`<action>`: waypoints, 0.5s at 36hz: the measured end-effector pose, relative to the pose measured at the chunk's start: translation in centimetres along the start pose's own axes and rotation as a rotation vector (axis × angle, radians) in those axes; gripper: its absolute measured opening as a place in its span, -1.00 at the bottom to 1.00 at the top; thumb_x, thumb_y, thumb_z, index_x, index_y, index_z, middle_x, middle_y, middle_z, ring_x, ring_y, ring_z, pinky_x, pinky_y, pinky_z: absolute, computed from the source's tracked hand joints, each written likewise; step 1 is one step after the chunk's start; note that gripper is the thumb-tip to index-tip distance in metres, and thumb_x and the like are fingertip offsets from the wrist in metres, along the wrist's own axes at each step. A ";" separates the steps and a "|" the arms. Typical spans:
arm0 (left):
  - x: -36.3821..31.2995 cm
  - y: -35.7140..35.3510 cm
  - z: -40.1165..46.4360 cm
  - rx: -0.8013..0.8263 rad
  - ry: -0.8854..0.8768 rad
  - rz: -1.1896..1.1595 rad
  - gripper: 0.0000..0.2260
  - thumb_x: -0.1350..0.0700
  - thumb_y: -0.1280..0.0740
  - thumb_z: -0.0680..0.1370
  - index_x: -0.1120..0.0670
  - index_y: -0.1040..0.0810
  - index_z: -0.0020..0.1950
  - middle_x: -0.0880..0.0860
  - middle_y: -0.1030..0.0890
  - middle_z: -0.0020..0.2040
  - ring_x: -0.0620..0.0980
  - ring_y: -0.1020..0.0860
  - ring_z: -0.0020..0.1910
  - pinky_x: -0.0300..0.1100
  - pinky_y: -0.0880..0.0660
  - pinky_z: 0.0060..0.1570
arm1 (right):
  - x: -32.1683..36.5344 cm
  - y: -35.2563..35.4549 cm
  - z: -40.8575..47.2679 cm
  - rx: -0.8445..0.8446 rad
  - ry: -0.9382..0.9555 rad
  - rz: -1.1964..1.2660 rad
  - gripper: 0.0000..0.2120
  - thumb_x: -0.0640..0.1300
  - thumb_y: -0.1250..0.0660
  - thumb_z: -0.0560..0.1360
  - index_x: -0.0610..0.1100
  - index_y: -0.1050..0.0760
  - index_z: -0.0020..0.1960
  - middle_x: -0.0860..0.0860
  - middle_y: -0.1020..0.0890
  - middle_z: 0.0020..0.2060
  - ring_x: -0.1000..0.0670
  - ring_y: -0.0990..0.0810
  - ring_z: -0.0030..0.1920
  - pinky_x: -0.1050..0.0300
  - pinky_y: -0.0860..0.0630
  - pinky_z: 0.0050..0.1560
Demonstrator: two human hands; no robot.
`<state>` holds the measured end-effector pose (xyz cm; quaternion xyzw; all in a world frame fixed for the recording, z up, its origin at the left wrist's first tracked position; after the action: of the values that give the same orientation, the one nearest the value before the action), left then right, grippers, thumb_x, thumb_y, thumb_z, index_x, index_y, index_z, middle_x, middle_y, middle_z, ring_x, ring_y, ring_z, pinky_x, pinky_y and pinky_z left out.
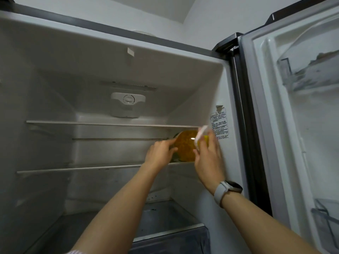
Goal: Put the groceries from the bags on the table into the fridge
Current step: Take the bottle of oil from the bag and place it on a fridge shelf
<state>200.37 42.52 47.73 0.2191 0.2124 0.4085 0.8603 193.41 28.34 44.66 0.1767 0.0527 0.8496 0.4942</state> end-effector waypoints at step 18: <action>-1.1 1.1 -0.7 -0.128 -0.150 -0.279 -0.49 -0.04 -0.32 0.53 -0.03 -0.29 0.45 0.02 -0.41 0.40 -0.02 -0.42 0.32 -0.03 -0.41 0.28 | -0.6 -4.8 0.2 0.273 0.124 -0.085 -0.26 -0.34 -0.11 0.52 -0.14 0.33 0.48 -0.04 0.26 0.50 0.00 0.28 0.49 0.02 0.20 0.49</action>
<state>198.67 42.43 47.97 0.1620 0.1495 0.2801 0.9343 197.72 30.24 43.40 0.1870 0.2054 0.8220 0.4971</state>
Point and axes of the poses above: each hand's wrist, its own z-axis towards the middle knuckle, its own y-axis out of the back of the hand, x = y × z, the point moved 5 cm from there along z, towards the middle knuckle
